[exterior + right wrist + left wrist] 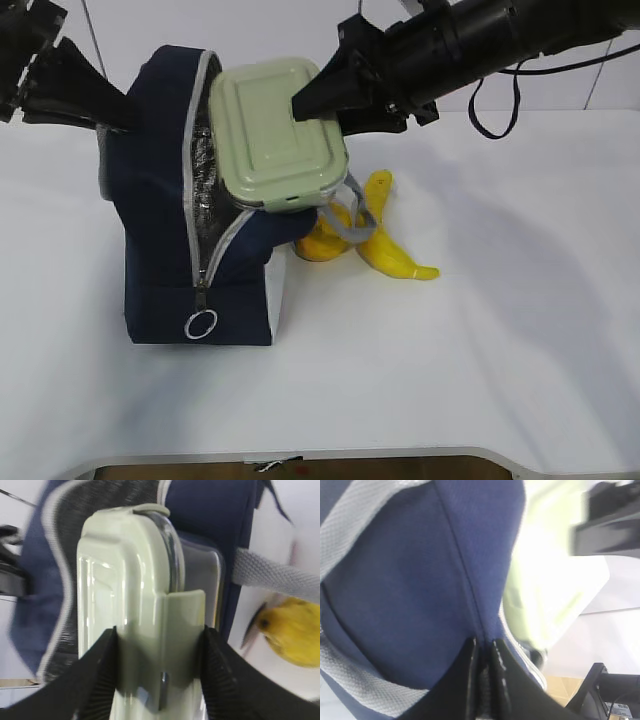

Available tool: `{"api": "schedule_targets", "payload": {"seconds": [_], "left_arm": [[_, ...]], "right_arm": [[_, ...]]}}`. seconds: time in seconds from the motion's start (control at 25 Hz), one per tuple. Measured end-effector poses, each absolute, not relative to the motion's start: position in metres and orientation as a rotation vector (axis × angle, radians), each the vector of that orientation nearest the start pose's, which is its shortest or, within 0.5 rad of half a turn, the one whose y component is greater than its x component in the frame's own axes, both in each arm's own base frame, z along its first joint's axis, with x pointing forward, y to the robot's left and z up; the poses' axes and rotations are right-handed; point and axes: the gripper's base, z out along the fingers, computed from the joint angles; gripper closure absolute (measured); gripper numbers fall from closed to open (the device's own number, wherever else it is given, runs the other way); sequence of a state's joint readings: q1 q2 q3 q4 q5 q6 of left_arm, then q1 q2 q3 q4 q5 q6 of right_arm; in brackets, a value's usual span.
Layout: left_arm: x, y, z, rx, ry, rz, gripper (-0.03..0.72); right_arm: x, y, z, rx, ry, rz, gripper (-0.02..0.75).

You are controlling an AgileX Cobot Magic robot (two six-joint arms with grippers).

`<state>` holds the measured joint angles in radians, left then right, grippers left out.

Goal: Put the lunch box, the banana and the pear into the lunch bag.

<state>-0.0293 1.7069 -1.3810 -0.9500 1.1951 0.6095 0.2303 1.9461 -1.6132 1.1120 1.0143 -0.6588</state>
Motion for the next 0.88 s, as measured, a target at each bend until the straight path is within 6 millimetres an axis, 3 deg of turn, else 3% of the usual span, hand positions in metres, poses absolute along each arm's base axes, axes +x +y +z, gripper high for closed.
{"api": "schedule_targets", "payload": {"seconds": [0.16,0.32,0.6,0.88], "left_arm": [[0.342,-0.079,0.307,0.433,2.49,-1.134,0.67],[0.341,-0.084,0.307,0.471,2.477,-1.139,0.67],[0.337,-0.107,0.31,0.568,2.418,-1.176,0.67],[0.338,-0.109,0.31,0.576,2.401,-1.172,0.671]], "right_arm": [[0.401,0.16,0.28,-0.455,2.396,1.133,0.365],[0.402,0.161,0.28,-0.423,2.398,1.145,0.365],[0.396,0.194,0.278,-0.384,2.364,1.302,0.365],[0.402,0.213,0.275,-0.355,2.324,1.358,0.365]]}}
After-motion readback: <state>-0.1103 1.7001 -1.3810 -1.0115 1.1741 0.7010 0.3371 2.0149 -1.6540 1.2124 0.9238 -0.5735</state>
